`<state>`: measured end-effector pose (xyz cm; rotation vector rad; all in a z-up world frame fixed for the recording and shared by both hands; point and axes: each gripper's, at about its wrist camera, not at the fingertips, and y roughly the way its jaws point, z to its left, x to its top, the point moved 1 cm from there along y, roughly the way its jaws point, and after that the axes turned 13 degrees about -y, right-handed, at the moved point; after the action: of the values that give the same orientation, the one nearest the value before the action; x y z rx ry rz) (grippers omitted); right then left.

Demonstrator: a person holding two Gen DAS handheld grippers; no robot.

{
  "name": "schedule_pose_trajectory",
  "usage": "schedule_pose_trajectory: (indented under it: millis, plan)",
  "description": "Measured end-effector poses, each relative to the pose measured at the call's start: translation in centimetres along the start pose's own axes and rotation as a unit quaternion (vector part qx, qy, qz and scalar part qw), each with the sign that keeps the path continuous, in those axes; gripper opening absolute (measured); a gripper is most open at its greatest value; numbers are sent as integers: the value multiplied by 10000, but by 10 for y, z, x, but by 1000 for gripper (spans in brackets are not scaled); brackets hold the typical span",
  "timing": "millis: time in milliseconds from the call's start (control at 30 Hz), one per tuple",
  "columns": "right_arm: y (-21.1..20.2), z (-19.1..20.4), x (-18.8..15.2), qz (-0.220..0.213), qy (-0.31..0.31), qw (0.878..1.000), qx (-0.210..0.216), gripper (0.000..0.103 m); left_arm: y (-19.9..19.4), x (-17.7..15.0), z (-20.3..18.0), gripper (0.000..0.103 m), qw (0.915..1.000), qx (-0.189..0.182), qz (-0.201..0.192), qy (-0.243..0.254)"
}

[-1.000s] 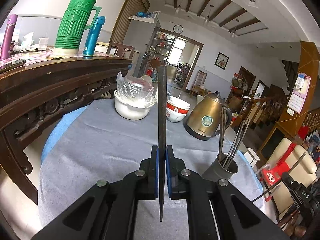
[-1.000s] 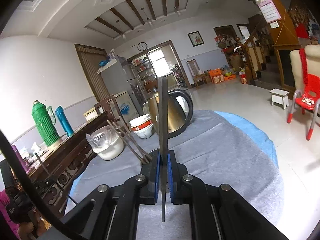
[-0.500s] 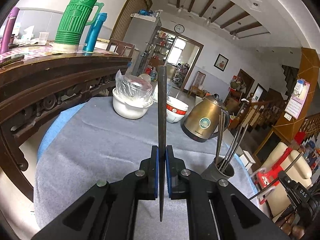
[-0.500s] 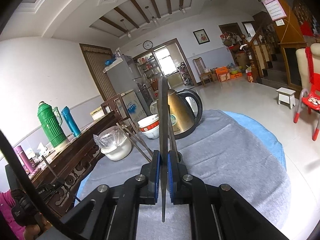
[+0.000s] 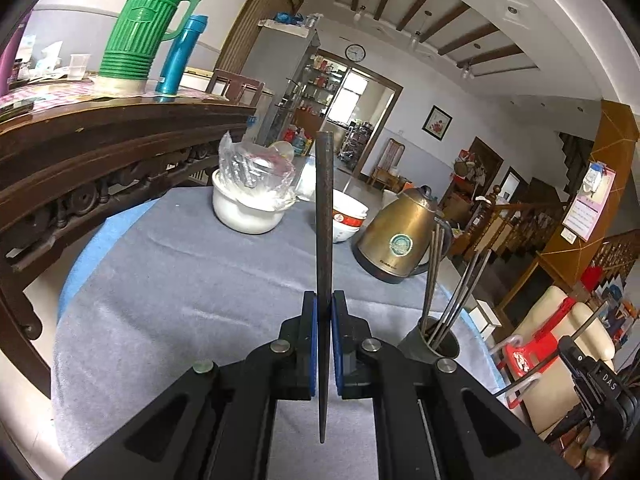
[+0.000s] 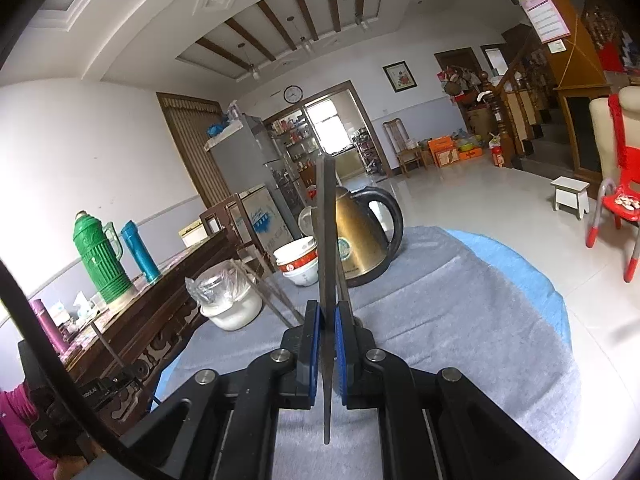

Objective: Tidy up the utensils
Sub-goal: 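Hold both chopsticks upright and move them over the grey cup, then lower both held chopsticks into the grey metal cup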

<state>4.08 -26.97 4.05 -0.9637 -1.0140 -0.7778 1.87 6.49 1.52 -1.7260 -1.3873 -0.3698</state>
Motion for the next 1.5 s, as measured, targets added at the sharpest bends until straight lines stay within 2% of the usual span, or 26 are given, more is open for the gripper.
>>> schedule_pose_trajectory:
  millis: [233, 467, 667, 833, 1067, 1200, 1500]
  plan:
    - [1, -6, 24, -299, -16, 9996, -9, 8, 10, 9, -25, 7, 9997, -234, 14, 6]
    - [10, -11, 46, -547, -86, 9985, -38, 8, 20, 29, -65, 7, 9980, -627, -95, 37]
    - [24, -17, 52, -547, -59, 9985, -57, 8, 30, 43, -106, 7, 9951, -949, -216, 192]
    - [33, -18, 53, -560, -124, 9983, -119, 8, 54, 44, -138, 7, 9931, -1107, -146, 371]
    - [49, -15, 54, -513, -296, 9981, -184, 8, 90, 32, -163, 7, 9926, -988, -112, 702]
    - [60, -10, 53, -429, -509, 9976, -192, 8, 112, 25, -164, 7, 9932, -838, -17, 805]
    - [79, -9, 47, -213, -655, 9974, -216, 8, 136, 12, -168, 7, 9929, -652, 79, 987]
